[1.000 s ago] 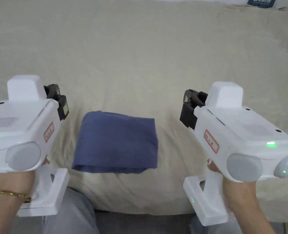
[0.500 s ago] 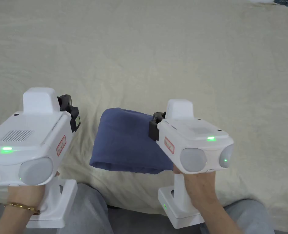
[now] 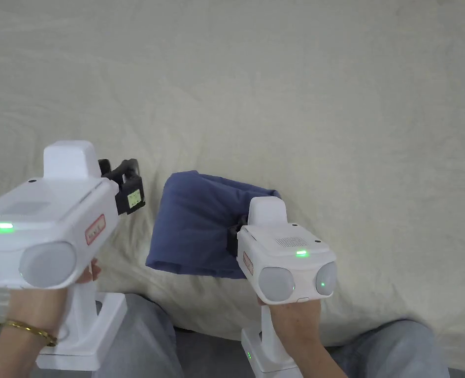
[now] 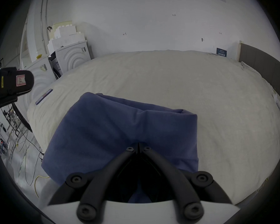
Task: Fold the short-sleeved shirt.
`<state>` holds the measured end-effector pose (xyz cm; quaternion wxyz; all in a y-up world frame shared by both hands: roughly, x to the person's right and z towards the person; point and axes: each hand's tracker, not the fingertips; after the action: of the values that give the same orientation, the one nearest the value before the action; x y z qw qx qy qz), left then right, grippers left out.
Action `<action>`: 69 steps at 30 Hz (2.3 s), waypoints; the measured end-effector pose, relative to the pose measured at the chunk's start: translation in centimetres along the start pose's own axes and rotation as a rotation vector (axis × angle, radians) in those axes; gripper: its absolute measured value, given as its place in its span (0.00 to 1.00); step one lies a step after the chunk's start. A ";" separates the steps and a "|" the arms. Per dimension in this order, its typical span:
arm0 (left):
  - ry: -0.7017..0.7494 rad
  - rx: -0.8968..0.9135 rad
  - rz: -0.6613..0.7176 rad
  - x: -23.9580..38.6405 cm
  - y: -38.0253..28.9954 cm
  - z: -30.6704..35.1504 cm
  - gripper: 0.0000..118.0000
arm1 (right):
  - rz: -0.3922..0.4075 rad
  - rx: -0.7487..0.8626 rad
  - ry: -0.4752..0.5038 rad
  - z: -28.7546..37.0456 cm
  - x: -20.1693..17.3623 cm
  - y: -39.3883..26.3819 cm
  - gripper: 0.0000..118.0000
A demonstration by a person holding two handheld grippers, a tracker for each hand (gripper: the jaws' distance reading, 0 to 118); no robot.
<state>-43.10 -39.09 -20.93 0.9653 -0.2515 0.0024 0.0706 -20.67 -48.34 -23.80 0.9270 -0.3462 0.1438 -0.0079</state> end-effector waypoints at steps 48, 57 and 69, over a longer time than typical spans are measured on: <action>-0.370 -0.778 0.262 -0.2 3.2 -10.5 0.14 | 0.022 -0.032 0.017 0.1 0.7 1.0 0.00; -0.348 -0.747 0.256 -2.0 6.8 -8.9 0.13 | -0.041 0.100 0.072 4.8 1.9 3.7 0.00; -0.084 -0.687 0.321 -15.8 11.4 -8.0 0.13 | -0.054 0.210 0.024 7.5 5.2 6.3 0.00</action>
<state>-60.02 -35.24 -32.84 0.8007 -0.5536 -0.0216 0.2281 -14.20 -39.35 -23.77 0.9558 -0.2509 0.1439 -0.0522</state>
